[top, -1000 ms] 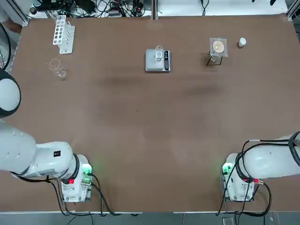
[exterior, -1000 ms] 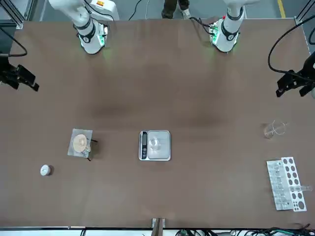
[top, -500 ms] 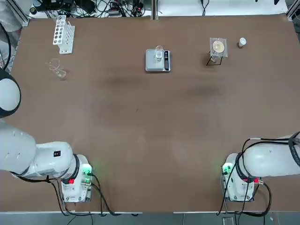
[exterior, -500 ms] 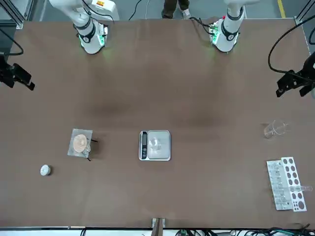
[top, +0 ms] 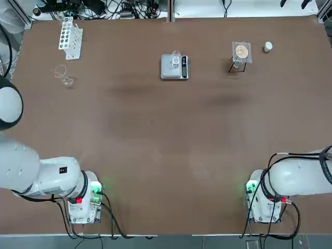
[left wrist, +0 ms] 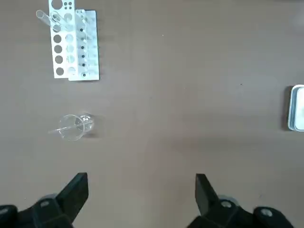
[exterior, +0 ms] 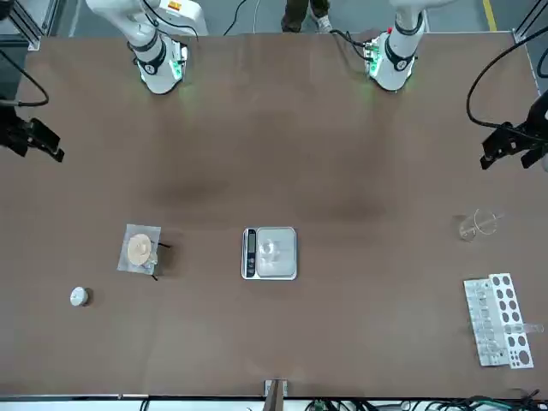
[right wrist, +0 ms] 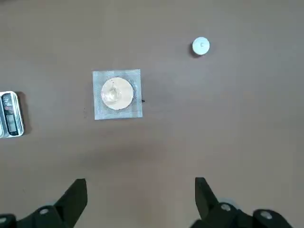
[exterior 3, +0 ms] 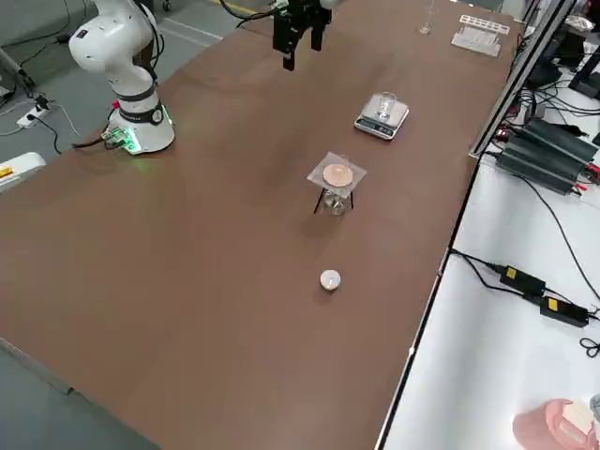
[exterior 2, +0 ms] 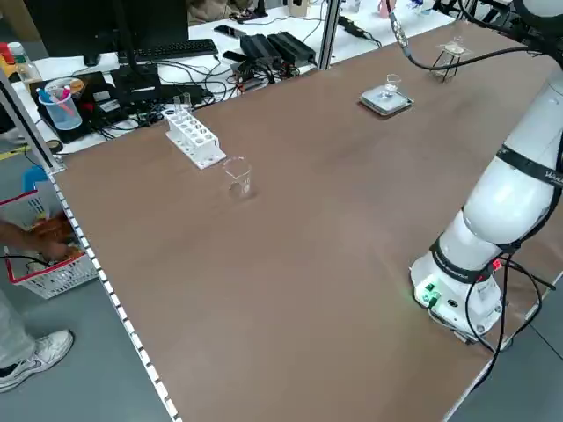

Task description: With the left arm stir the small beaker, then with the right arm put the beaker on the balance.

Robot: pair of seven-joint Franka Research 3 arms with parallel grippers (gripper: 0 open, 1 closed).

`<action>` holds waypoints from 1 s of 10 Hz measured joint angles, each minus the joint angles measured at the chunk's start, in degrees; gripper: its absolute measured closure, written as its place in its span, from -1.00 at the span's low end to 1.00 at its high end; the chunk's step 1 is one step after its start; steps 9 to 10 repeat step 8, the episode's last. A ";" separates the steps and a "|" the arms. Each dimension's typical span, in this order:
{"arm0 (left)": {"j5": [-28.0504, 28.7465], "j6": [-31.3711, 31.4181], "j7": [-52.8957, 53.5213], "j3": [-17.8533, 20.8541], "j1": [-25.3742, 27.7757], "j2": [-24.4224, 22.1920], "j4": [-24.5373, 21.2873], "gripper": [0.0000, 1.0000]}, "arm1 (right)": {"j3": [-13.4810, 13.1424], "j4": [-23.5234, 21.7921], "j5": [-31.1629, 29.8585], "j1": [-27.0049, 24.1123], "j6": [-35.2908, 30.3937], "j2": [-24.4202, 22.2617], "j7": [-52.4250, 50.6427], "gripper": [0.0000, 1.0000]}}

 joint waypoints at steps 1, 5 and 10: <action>0.00 0.00 0.00 0.01 0.00 0.00 0.00 -0.99 | 0.20 -0.14 -0.01 0.00 0.14 0.00 0.00 -1.00; 0.00 0.00 0.00 0.02 0.01 0.00 0.00 -0.99 | 0.10 -0.14 -0.17 -0.17 0.40 -0.01 0.00 -1.00; 0.00 0.00 0.00 0.04 0.03 0.02 0.00 -0.99 | 0.04 -0.14 -0.21 -0.37 0.52 -0.01 0.00 -1.00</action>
